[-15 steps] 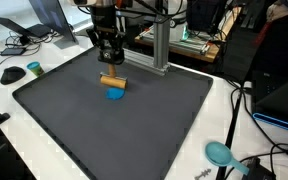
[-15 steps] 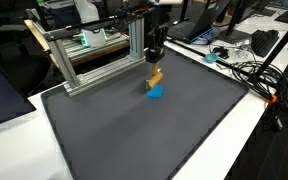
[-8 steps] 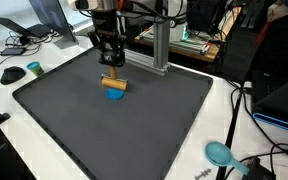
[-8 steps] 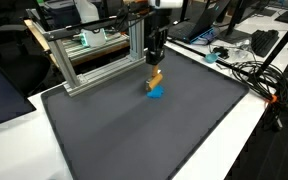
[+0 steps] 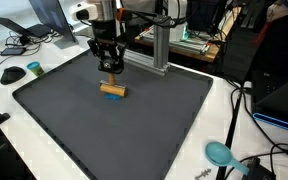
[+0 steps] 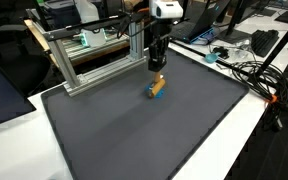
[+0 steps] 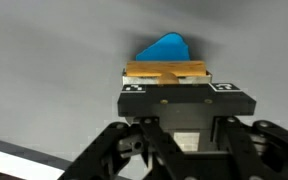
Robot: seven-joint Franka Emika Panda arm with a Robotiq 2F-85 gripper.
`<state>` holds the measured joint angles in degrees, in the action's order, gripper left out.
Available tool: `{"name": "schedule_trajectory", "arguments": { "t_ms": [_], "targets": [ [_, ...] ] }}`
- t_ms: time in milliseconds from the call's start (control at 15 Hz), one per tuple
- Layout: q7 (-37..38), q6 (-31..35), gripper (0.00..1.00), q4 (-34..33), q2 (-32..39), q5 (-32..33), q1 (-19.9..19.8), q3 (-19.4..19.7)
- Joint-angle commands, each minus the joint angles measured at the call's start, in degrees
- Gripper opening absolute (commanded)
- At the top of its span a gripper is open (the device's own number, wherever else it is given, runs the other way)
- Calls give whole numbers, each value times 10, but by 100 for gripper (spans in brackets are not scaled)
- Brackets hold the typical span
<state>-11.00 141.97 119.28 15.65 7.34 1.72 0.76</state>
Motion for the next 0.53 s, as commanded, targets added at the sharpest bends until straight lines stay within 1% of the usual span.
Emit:
{"name": "schedule_trajectory", "arguments": {
  "t_ms": [0,133,467],
  "targets": [
    [-13,0,22,-15,12,3,-9,-8],
    [-27,-18,22,-21,21,-6,-11,-14],
    [-66,-26,22,-33,40,-25,-19,-24]
  ]
}}
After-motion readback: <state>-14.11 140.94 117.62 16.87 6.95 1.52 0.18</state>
